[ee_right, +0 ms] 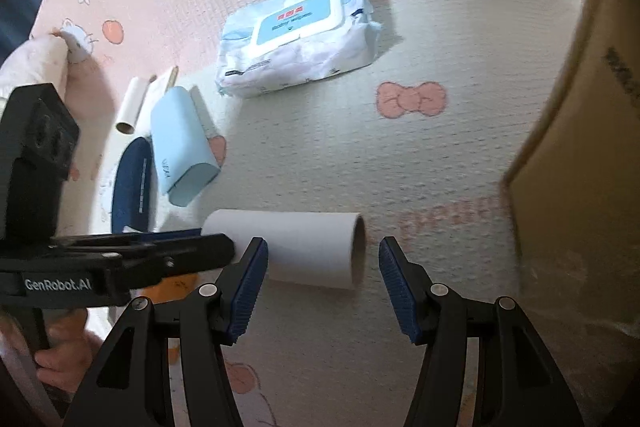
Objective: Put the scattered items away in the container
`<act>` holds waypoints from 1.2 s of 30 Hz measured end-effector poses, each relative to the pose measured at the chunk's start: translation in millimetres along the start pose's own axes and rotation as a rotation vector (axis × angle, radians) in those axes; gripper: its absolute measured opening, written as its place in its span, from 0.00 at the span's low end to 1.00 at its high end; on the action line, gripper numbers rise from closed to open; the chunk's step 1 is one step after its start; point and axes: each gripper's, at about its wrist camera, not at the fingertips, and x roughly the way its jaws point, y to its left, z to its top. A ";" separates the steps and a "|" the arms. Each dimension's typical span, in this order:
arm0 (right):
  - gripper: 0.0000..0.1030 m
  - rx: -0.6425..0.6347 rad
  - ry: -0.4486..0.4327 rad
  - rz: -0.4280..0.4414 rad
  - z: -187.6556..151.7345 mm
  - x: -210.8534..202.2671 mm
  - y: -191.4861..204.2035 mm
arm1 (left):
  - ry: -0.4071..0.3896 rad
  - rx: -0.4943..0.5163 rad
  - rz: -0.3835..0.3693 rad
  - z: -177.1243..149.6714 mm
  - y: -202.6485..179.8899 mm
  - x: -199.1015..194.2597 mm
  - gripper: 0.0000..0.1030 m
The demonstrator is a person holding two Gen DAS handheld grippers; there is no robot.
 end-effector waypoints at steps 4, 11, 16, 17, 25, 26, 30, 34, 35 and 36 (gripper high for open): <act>0.53 -0.020 0.007 0.031 1.1 2.6 4.4 | 0.004 -0.012 -0.033 0.9 1.7 0.3 0.31; 0.52 -0.097 0.010 -0.011 0.7 6.7 20.2 | -0.012 0.038 0.009 3.1 -3.7 -0.3 0.28; 0.52 -0.084 0.014 0.002 2.4 7.6 16.3 | -0.027 0.033 0.014 6.6 -4.0 -2.2 0.29; 0.52 -0.086 0.012 0.005 2.4 7.9 16.7 | -0.029 0.040 0.019 7.4 -5.7 -1.3 0.29; 0.50 -0.048 -0.029 0.025 6.0 1.5 12.2 | -0.052 0.043 0.029 9.9 -13.0 -7.9 0.29; 0.50 -0.056 -0.037 0.019 6.3 -1.6 14.1 | -0.057 0.046 0.025 9.7 -13.6 -10.2 0.29; 0.50 -0.091 -0.065 0.007 8.7 -19.2 24.5 | -0.092 0.051 0.001 5.5 -19.2 -29.0 0.29; 0.50 -0.124 -0.106 0.006 10.7 -40.6 36.8 | -0.153 0.088 0.003 -1.5 -30.5 -55.9 0.29; 0.50 -0.133 -0.118 0.005 11.4 -47.7 41.2 | -0.169 0.094 -0.001 -3.5 -32.7 -63.1 0.29; 0.50 -0.140 -0.128 0.004 11.7 -53.1 44.6 | -0.183 0.097 -0.007 -6.0 -34.7 -69.8 0.29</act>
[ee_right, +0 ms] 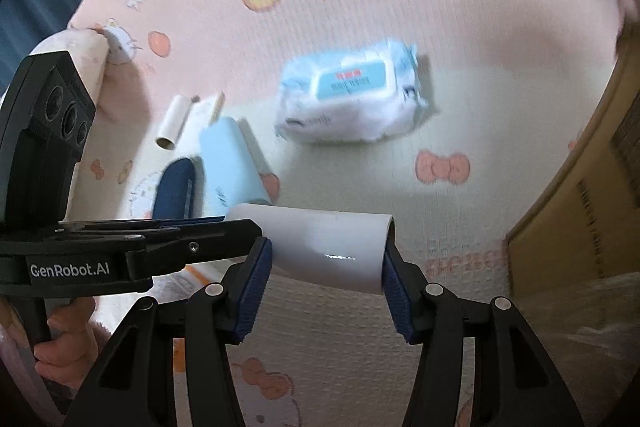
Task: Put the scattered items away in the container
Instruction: 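Lift and carry the held tube with both grippers toward the cardboard box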
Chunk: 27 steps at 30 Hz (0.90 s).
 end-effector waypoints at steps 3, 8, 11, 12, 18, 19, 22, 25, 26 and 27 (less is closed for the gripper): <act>0.50 -0.029 -0.027 -0.008 4.8 -18.6 11.5 | -0.039 0.002 -0.016 -2.2 -5.1 -20.0 0.29; 0.50 -0.084 -0.073 -0.026 7.0 -44.9 31.6 | -0.087 0.027 -0.017 -8.7 -18.2 -45.2 0.29; 0.50 -0.096 -0.104 -0.028 5.8 -62.4 36.2 | -0.107 0.052 -0.013 -12.1 -29.3 -56.6 0.29; 0.50 -0.096 -0.112 -0.028 5.5 -66.7 35.7 | -0.115 0.060 -0.011 -13.3 -34.6 -60.1 0.29; 0.50 -0.084 -0.162 -0.051 3.3 -102.1 27.0 | -0.138 0.132 -0.019 -16.3 -75.6 -70.5 0.29; 0.50 -0.076 -0.167 -0.055 2.9 -108.0 23.3 | -0.143 0.148 -0.021 -15.9 -84.0 -70.2 0.29; 0.51 -0.068 -0.197 -0.073 2.6 -128.5 11.8 | -0.157 0.190 -0.026 -15.6 -107.2 -70.9 0.29; 0.51 -0.058 -0.226 -0.091 3.4 -148.5 -0.5 | -0.165 0.228 -0.042 -13.4 -133.3 -70.0 0.29; 0.51 -0.057 -0.236 -0.099 3.6 -154.4 -4.4 | -0.163 0.233 -0.047 -12.7 -138.5 -68.7 0.29; 0.51 -0.058 -0.245 -0.109 3.7 -160.7 -9.0 | -0.160 0.241 -0.055 -11.9 -148.2 -66.3 0.29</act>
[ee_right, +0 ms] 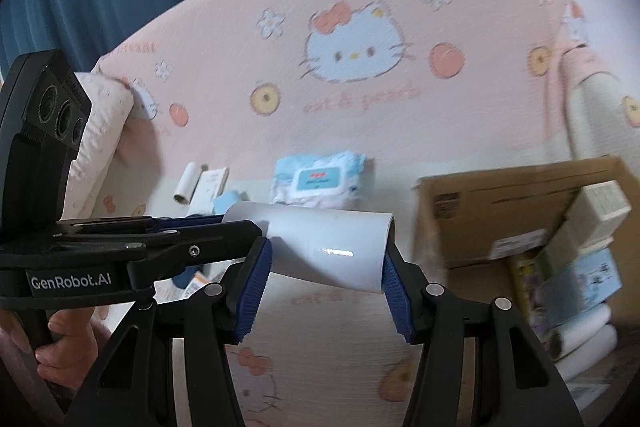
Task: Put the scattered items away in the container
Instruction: 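Lift and carry the held tube with both grippers toward the cardboard box, then lower the tube into the box onto the stacked tubes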
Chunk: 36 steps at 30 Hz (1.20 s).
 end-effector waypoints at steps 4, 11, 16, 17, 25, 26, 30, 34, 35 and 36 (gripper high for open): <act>0.51 0.014 -0.007 -0.025 4.8 -17.7 -25.8 | 0.011 0.032 -0.013 6.1 -27.5 14.4 0.29; 0.51 0.037 0.044 -0.077 6.9 -42.3 -87.5 | 0.070 0.057 -0.061 12.3 -81.2 55.7 0.29; 0.51 0.039 0.107 -0.127 8.6 -55.2 -128.3 | 0.128 0.051 -0.100 16.3 -113.4 88.3 0.29; 0.51 0.043 0.122 -0.133 8.0 -56.3 -136.1 | 0.144 0.046 -0.105 17.0 -118.9 95.2 0.29; 0.51 0.071 0.284 -0.174 -3.5 -55.6 -194.6 | 0.318 0.002 -0.171 12.0 -150.1 158.5 0.29; 0.51 0.067 0.301 -0.185 -5.0 -55.7 -198.3 | 0.332 -0.002 -0.179 10.9 -152.6 163.0 0.29; 0.51 0.083 0.386 -0.208 -14.1 -54.2 -221.1 | 0.417 -0.013 -0.205 3.2 -164.3 192.1 0.29; 0.51 0.095 0.454 -0.225 -25.7 -49.2 -238.4 | 0.491 -0.016 -0.216 -5.5 -172.3 217.1 0.30; 0.51 0.100 0.470 -0.229 -27.9 -47.1 -241.8 | 0.509 -0.020 -0.215 -7.8 -174.3 224.0 0.30; 0.51 0.106 0.488 -0.233 -30.9 -44.7 -246.9 | 0.521 -0.028 -0.215 -9.6 -175.7 230.2 0.30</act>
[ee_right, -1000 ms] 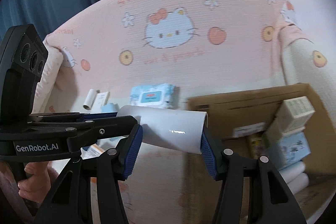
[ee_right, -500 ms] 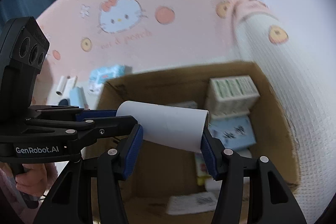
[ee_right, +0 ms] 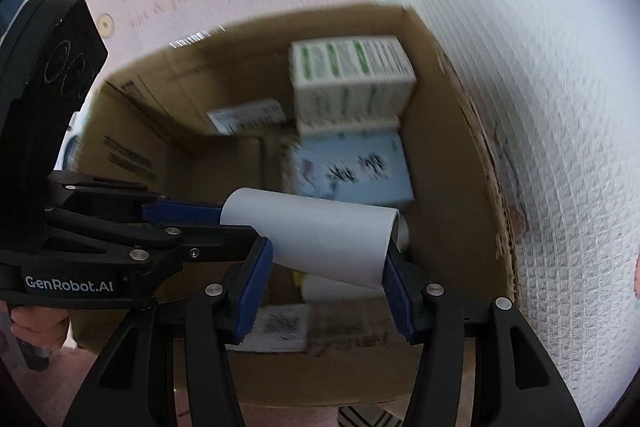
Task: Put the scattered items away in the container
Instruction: 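Lower the tube into the box onto the stacked tubes, then open both grippers to release the tube under the tea box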
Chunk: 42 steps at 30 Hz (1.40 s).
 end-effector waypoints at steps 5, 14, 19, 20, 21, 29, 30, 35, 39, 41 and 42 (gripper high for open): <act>0.51 0.004 0.074 -0.006 3.0 17.1 -12.3 | 0.059 -0.054 -0.023 9.8 8.0 19.8 0.30; 0.51 -0.096 0.163 -0.057 10.0 32.9 -7.4 | 0.095 -0.130 -0.042 5.8 20.1 39.8 0.30; 0.50 -0.160 0.216 -0.107 10.2 46.6 -1.0 | 0.112 -0.183 -0.054 3.8 27.6 50.0 0.30; 0.50 -0.161 0.217 -0.105 10.6 46.5 -1.8 | 0.110 -0.182 -0.054 3.6 27.4 49.7 0.30; 0.50 -0.154 0.216 -0.098 11.3 45.7 -3.5 | 0.111 -0.183 -0.053 3.5 27.1 49.8 0.30; 0.51 -0.222 0.170 -0.227 5.5 24.8 6.7 | 0.130 -0.207 -0.015 -2.4 25.4 62.1 0.30; 0.51 -0.215 0.151 -0.216 5.0 16.3 6.5 | 0.138 -0.214 -0.021 -2.6 26.2 63.8 0.29; 0.46 -0.175 0.134 -0.141 -0.2 -2.5 4.8 | 0.108 -0.214 -0.015 -0.2 26.7 58.4 0.29; 0.11 -0.210 0.193 -0.200 -4.3 16.9 11.3 | 0.076 -0.183 0.028 0.4 21.2 51.8 0.29; 0.11 -0.196 0.221 -0.183 -5.1 28.1 13.3 | 0.066 -0.177 0.026 0.9 21.0 49.2 0.29; 0.11 -0.199 0.245 -0.177 -5.5 35.6 14.2 | 0.064 -0.182 0.019 1.1 21.7 48.1 0.29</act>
